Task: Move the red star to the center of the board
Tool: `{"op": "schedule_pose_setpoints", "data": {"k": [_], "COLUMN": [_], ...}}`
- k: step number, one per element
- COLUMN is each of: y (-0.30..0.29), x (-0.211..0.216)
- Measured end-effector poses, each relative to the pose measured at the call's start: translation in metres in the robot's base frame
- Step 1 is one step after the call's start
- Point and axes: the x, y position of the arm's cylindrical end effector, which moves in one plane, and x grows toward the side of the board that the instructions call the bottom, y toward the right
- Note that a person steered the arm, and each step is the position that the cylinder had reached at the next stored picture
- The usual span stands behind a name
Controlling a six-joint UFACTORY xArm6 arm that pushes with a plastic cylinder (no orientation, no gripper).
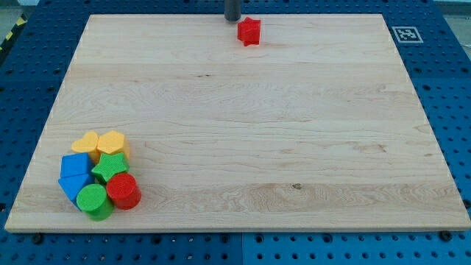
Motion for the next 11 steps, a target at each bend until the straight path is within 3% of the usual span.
{"op": "schedule_pose_setpoints", "data": {"k": [4,6,8,11], "y": [0.068,0.074,0.033,0.023], "x": [0.061,0.103,0.092,0.081]}}
